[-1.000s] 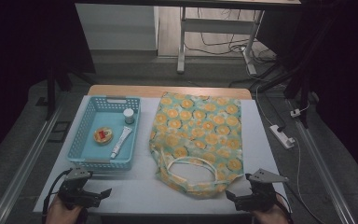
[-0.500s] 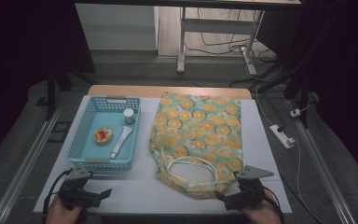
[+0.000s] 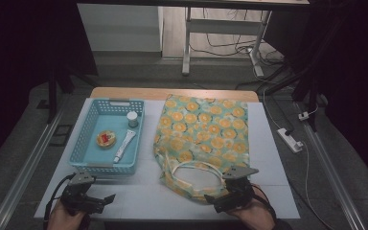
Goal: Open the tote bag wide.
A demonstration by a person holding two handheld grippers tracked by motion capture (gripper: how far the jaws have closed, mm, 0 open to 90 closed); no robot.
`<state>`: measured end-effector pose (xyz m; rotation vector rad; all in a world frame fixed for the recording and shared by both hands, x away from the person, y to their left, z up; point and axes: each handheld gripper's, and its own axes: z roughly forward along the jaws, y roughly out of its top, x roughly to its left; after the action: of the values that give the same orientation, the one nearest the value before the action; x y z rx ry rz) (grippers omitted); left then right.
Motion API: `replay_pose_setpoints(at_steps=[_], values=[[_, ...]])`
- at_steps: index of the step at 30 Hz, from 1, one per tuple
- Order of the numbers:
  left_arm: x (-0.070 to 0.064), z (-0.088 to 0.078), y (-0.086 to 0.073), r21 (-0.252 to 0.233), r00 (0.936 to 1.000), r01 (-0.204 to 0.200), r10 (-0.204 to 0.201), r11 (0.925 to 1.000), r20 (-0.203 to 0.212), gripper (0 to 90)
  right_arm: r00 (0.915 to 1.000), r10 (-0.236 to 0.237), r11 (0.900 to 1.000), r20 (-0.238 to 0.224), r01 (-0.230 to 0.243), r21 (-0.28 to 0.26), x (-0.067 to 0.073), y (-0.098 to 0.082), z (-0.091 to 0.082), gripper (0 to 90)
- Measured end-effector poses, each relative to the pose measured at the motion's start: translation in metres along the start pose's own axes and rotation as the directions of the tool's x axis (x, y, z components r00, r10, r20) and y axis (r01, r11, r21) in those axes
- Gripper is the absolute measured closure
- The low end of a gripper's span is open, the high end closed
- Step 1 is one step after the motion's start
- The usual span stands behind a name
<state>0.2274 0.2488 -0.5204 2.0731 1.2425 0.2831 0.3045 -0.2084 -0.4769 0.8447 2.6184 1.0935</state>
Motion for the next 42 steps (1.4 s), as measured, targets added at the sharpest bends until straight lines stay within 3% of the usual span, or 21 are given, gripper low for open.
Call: replay_pose_setpoints(at_steps=[15,22,26,27,30,31,32,33,34,35,37,42], values=[[-0.001,0.001,0.001,0.016,0.9999,-0.014,0.014,0.9998,-0.004,0.0,0.9965,-0.071,0.995,-0.045,0.074,0.061,0.014,0.022,0.041,0.0],[-0.002,0.002,0.001,0.020,0.9998,-0.019,0.019,0.9996,-0.004,0.0,0.9915,-0.112,0.987,-0.066,0.119,0.111,0.020,0.031,0.063,8.2],[-0.002,0.002,0.001,0.025,0.9997,-0.024,0.024,0.9994,-0.006,0.0,0.9863,-0.139,0.978,-0.089,0.151,0.147,0.023,0.032,0.073,22.4],[-0.002,0.002,0.001,0.026,0.9996,-0.026,0.026,0.9993,-0.007,0.0,0.9841,-0.142,0.975,-0.107,0.158,0.159,0.024,0.032,0.076,34.4],[-0.003,0.002,0.001,0.028,0.9996,-0.027,0.028,0.9992,-0.007,0.0,0.9822,-0.136,0.972,-0.130,0.157,0.173,0.022,0.033,0.077,56.4],[-0.003,0.002,0.001,0.029,0.9996,-0.028,0.028,0.9992,-0.007,0.0,0.9818,-0.117,0.973,-0.150,0.143,0.178,0.020,0.034,0.077,63.0],[-0.003,0.002,0.001,0.030,0.9996,-0.029,0.029,0.9992,-0.007,0.0,0.9818,-0.117,0.973,-0.150,0.143,0.178,0.020,0.034,0.077,63.0],[-0.003,0.002,0.001,0.031,0.9995,-0.029,0.030,0.9991,-0.008,0.0,0.9815,-0.102,0.975,-0.162,0.131,0.177,0.016,0.035,0.076,74.4],[-0.003,0.002,0.001,0.031,0.9995,-0.030,0.031,0.9991,-0.009,0.0,0.9815,-0.102,0.975,-0.162,0.131,0.177,0.016,0.035,0.076,74.4],[-0.004,0.003,0.001,0.032,0.9994,-0.031,0.032,0.9990,-0.010,0.0,0.9820,-0.102,0.978,-0.159,0.128,0.163,0.014,0.037,0.073,83.3],[-0.004,0.003,0.001,0.034,0.9994,-0.032,0.032,0.9989,-0.010,0.0,0.9833,-0.098,0.983,-0.153,0.119,0.138,0.010,0.040,0.067,88.6],[-0.004,0.003,0.002,0.037,0.9994,-0.032,0.033,0.9988,-0.010,0.0,0.9897,-0.082,0.988,-0.118,0.096,0.120,-0.006,0.048,0.060,90.0]])
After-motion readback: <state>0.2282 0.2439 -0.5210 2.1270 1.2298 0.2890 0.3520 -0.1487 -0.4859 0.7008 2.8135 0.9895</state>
